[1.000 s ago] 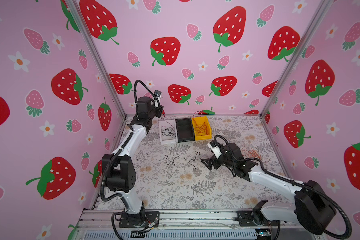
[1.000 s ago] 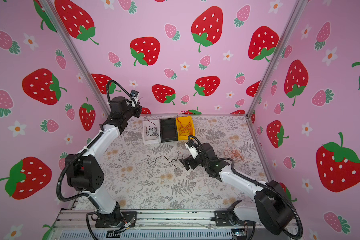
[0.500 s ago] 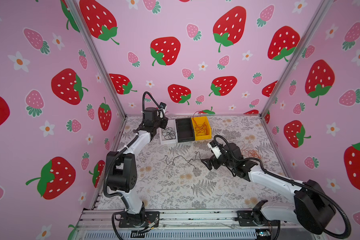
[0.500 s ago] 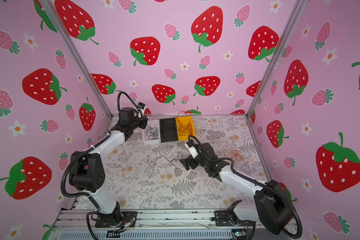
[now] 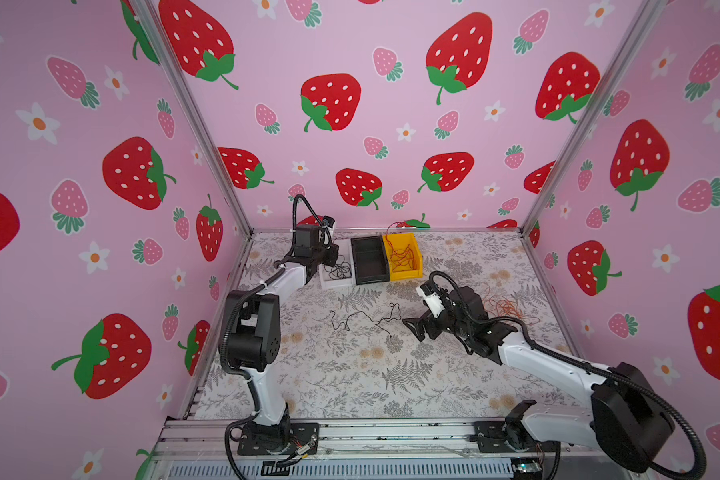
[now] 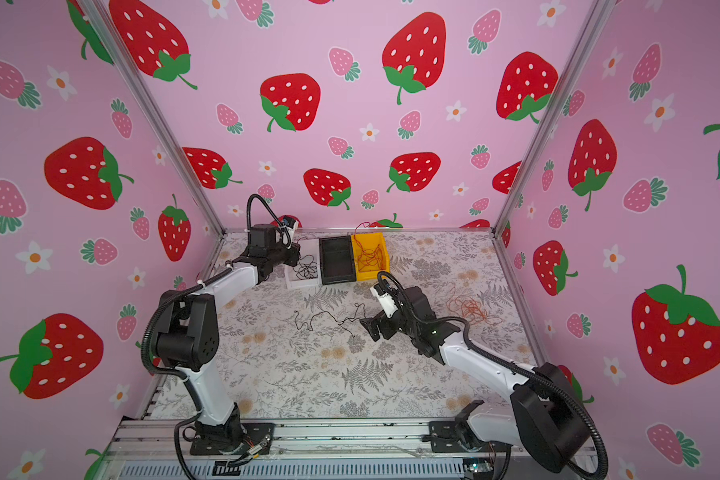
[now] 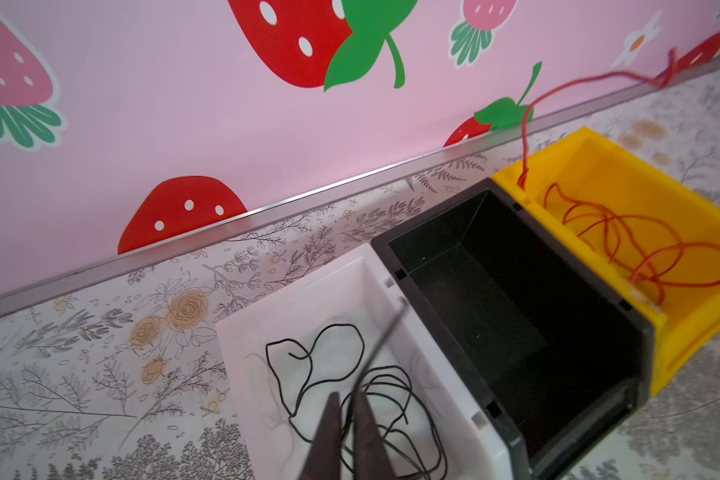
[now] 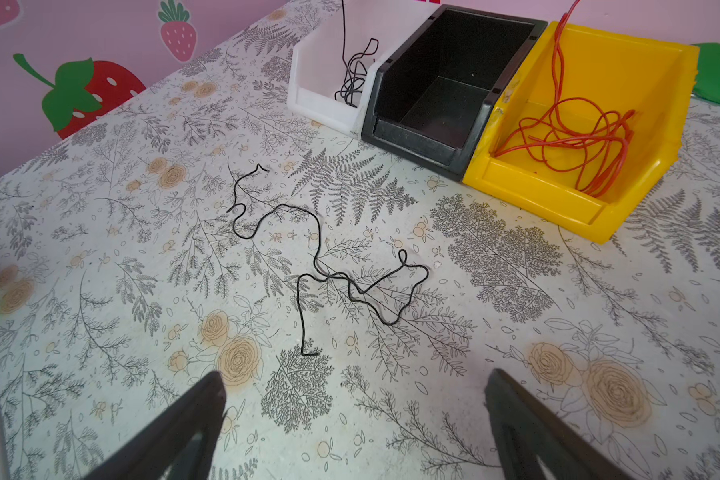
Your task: Untangle the cables
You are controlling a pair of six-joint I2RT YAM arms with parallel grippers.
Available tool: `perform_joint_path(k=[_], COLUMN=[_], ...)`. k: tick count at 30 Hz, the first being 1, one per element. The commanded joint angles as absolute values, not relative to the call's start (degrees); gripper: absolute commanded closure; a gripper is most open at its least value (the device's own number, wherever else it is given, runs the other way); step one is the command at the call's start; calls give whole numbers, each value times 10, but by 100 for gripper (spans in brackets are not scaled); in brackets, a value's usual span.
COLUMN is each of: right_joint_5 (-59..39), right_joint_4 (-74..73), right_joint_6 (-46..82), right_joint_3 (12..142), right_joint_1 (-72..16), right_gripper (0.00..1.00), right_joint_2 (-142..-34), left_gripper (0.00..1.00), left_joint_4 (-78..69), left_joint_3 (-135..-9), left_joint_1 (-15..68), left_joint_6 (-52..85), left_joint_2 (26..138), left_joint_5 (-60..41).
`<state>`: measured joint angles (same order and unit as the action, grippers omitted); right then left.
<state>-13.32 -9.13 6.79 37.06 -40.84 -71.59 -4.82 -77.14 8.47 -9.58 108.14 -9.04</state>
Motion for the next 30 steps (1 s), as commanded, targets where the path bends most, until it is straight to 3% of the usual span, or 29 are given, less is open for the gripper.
perform_joint_path(k=[1,4,10,15,20,25,30], right_joint_5=[-129,-128,-124,-103,-89,-95,-104], right_joint_4=[-100,-102,-98,-51,16,98,110], right_joint_6=[74,75,81,96,115,119,108], right_joint_3=[360,359,364,394,450,513,529], right_joint_1=[-406,-405,-406,-406,-407,-417,-453], right_gripper=[1,1,1,1,1,12,18], right_joint_2=[-695,-688,-674,-699,-759,-832,-864], left_gripper=[55,45,38,42,49,52,52], left_joint_4=[-54,-45,-28,103,185,201,223], left_joint_3=[-762,-767,-751,-737,-644,-539,-499], left_joint_1=[83,83,83,83,84,97,106], left_joint_6=[-86,-87,-96,-69,20,135,219], left_joint_2=[1067,1058,984,890,779,684,693], left_joint_5=[-87,-88,-93,-104,-130,-115,-87])
